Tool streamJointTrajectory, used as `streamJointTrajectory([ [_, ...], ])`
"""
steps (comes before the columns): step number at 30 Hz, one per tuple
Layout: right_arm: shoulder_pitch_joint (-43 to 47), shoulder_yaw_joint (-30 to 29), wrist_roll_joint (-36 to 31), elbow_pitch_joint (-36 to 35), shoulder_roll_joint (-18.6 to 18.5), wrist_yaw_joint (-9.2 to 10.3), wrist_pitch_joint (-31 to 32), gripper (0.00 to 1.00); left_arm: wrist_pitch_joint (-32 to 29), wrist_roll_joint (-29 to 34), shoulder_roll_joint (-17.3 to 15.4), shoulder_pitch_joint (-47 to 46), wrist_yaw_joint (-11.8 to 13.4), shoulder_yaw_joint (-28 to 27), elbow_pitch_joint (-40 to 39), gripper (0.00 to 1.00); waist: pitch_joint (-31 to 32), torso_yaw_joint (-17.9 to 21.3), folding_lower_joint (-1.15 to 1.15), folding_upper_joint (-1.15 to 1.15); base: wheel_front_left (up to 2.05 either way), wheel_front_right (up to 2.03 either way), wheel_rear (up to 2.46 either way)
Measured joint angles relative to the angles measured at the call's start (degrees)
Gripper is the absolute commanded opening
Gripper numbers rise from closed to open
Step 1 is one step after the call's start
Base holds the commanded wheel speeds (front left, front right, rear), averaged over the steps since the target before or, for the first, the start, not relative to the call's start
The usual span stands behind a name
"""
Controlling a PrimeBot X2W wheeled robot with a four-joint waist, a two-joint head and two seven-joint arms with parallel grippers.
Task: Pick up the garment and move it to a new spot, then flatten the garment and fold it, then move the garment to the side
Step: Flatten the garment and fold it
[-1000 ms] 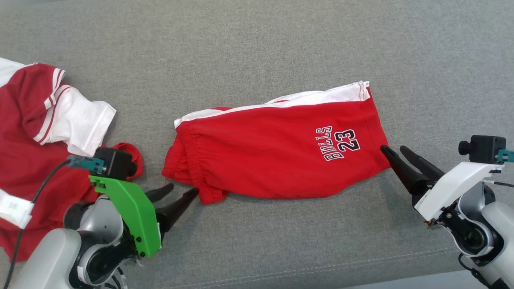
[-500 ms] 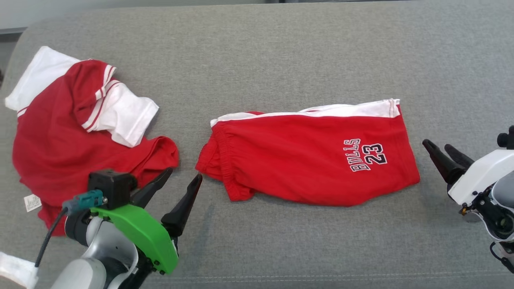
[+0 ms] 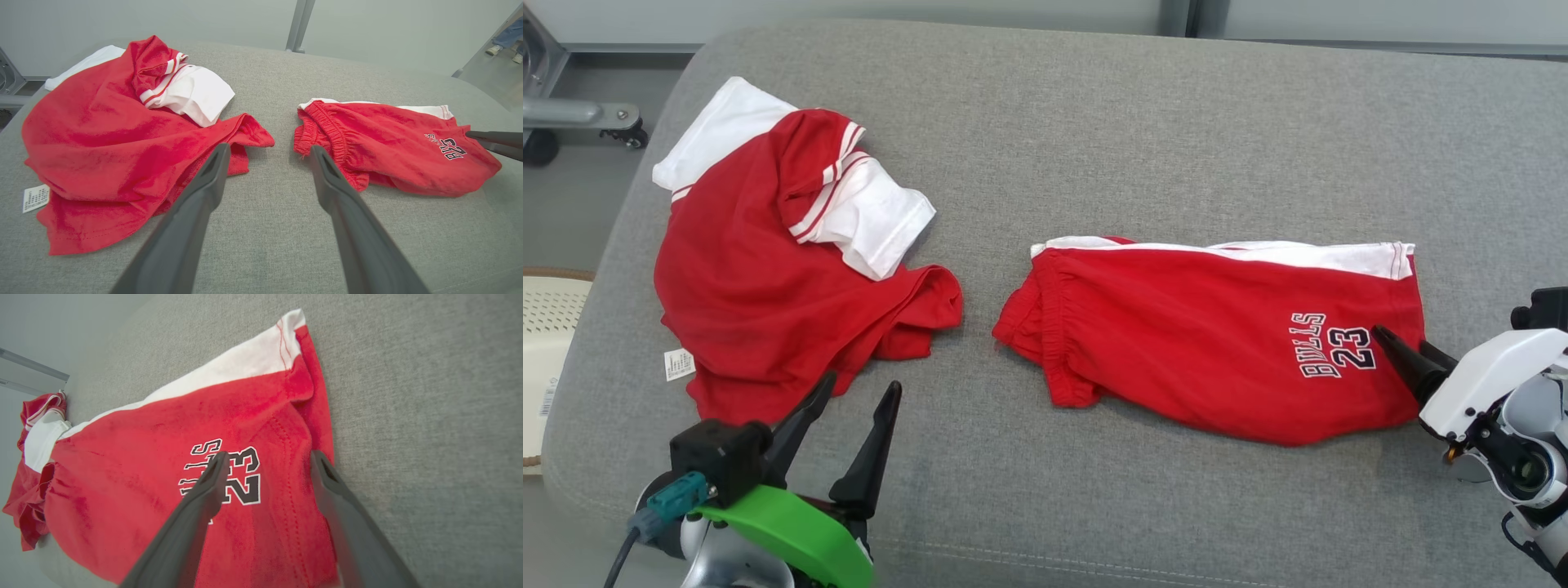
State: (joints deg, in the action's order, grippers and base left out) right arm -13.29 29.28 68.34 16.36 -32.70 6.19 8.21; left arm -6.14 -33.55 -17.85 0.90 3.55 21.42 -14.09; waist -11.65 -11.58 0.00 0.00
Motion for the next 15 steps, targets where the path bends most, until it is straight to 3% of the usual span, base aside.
streamJointTrajectory([
  [8,-0.72,-0.09,1.78,4.58,1.57,0.05,1.77,1.00,4.93,2.56,-0.34,2.93,0.57,-1.00,0.71,1.00,1.00,-1.11,0.00,0.00,0.00,0.00,0.00],
  [9,-0.88,-0.04,1.78,5.14,1.93,0.05,1.77,0.95,5.34,2.56,-0.33,3.00,0.57,-0.91,0.81,1.00,1.05,-1.15,0.00,0.00,0.00,0.00,0.00],
  [10,-1.07,-0.13,1.78,5.78,2.15,0.05,1.75,0.88,5.70,2.56,-0.32,3.00,0.57,-0.75,0.94,1.00,1.12,-1.22,0.00,0.00,0.00,0.00,0.00],
  [11,-1.21,-0.19,1.81,6.27,2.24,0.05,1.75,0.45,5.78,2.56,-0.30,3.00,0.57,-0.47,1.11,1.00,1.22,-1.33,0.00,0.00,0.00,0.00,0.00],
  [13,-1.61,0.05,1.80,6.66,2.47,0.05,1.89,0.22,6.48,2.56,-0.23,3.22,0.57,-0.52,1.20,1.00,1.40,-1.58,0.00,0.00,0.00,0.00,0.00],
  [15,-2.24,0.38,1.80,6.77,3.36,0.04,2.01,0.10,6.79,2.56,-0.23,3.59,0.57,-0.57,1.31,1.00,1.47,-1.71,0.00,0.00,0.00,0.00,0.00],
])
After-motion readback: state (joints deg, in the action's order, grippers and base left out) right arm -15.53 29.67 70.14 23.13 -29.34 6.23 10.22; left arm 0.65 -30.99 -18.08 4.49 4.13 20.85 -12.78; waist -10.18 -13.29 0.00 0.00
